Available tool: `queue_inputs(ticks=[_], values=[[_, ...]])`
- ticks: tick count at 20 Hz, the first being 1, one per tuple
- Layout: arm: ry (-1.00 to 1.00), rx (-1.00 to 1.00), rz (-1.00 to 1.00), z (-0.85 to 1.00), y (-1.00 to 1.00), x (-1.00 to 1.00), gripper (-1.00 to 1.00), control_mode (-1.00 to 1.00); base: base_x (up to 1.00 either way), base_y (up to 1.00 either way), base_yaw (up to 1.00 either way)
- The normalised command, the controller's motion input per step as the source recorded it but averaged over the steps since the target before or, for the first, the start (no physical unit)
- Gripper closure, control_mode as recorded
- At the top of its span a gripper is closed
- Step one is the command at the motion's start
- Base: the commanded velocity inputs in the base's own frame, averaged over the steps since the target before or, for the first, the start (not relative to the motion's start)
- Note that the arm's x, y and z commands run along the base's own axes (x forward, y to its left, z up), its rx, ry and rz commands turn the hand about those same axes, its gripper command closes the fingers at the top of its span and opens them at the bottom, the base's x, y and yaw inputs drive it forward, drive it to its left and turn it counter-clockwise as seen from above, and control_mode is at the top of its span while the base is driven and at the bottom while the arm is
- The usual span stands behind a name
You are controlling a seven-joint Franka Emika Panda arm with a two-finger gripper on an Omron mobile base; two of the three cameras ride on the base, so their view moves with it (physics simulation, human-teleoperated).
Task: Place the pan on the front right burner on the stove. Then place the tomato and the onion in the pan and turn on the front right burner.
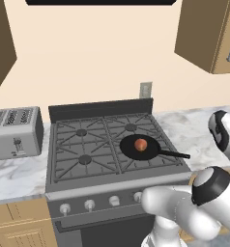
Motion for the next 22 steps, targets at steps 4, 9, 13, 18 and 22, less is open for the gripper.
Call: queue_inputs(ticks=[4,9,13,18,22], values=[[0.02,-0.01,0.0,0.0,-0.38,-0.14,-1.0,-1.0,0.0,0.0,0.0],[0.04,-0.02,0.0,0.0,-0.4,-0.16,-1.0,-1.0,0.0,0.0,0.0],[0.02,0.0,0.0,0.0,-0.36,-0.23,-1.0,-1.0,0.0,0.0,0.0],[0.0,0.0,0.0,-0.02,-0.27,-0.09,-1.0,-1.0,0.0,0.0,0.0],[0.0,0.0,0.0,-0.14,-0.16,0.0,-1.0,-1.0,0.0,0.0,0.0]])
